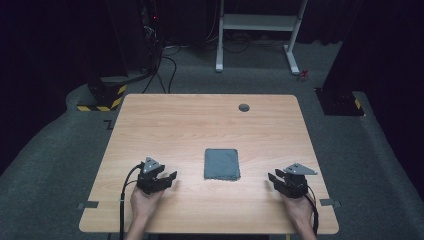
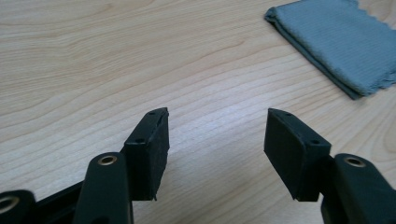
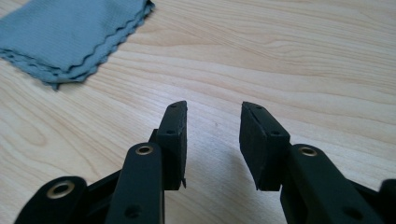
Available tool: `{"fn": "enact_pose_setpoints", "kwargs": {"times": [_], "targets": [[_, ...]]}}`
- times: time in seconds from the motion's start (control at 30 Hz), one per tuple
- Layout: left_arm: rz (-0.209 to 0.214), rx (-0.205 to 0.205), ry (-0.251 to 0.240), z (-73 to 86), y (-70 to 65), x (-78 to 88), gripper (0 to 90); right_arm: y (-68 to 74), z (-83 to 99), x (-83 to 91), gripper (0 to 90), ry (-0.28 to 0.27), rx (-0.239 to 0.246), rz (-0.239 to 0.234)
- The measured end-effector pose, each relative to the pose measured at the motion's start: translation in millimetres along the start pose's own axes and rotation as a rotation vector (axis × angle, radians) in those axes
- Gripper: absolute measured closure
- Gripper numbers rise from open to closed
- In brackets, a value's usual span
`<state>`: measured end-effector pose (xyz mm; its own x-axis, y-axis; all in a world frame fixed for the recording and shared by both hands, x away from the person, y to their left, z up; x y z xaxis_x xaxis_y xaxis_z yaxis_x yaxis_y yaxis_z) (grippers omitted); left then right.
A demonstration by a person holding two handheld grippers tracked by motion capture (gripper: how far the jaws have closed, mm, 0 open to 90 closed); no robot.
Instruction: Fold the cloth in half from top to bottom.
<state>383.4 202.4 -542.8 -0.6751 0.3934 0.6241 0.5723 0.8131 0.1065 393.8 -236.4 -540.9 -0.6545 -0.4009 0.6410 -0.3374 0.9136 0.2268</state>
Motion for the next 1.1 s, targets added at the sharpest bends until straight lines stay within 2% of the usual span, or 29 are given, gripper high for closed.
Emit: {"fn": "enact_pose_setpoints", "kwargs": {"times": [0.17,0.37,0.5,0.63,0.9,1.0,1.1], "targets": [[-0.033,-0.015,0.021,2.5,3.4,-3.9,40.8,-5.5,0.1,-3.0,61.4,0.011,0.009,0.03],[-0.045,0.002,0.028,4.7,6.9,-7.4,40.9,-10.7,1.5,-6.0,60.1,0.026,0.007,0.055],[-0.052,-0.001,0.034,5.7,8.3,-8.6,40.9,-11.7,1.4,-6.2,59.9,0.024,0.001,0.059],[-0.066,-0.012,0.04,6.4,8.6,-9.8,40.9,-12.0,1.3,-6.6,58.9,0.022,0.016,0.074],[-0.073,-0.026,0.048,6.3,6.6,-10.4,38.9,-11.7,1.7,-6.4,54.0,0.017,0.03,0.095],[-0.075,-0.039,0.052,6.0,5.1,-11.0,36.7,-13.1,2.0,-6.0,49.5,0.024,0.005,0.089],[-0.073,-0.046,0.054,5.9,5.0,-11.2,35.4,-12.3,2.5,-5.9,49.1,0.024,0.002,0.095]]}}
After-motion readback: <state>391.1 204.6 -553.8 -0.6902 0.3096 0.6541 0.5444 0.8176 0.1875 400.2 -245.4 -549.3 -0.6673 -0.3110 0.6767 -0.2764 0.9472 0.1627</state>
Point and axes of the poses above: each handheld gripper's, and its own axes: x roughly backward along the jaws, z roughly out of its underside, y roughly to its left, the point moved 4 cm from there along -x, roughly forward along the jaws, and after that the axes turned 14 degrees about -x, right-handed, at the moved point
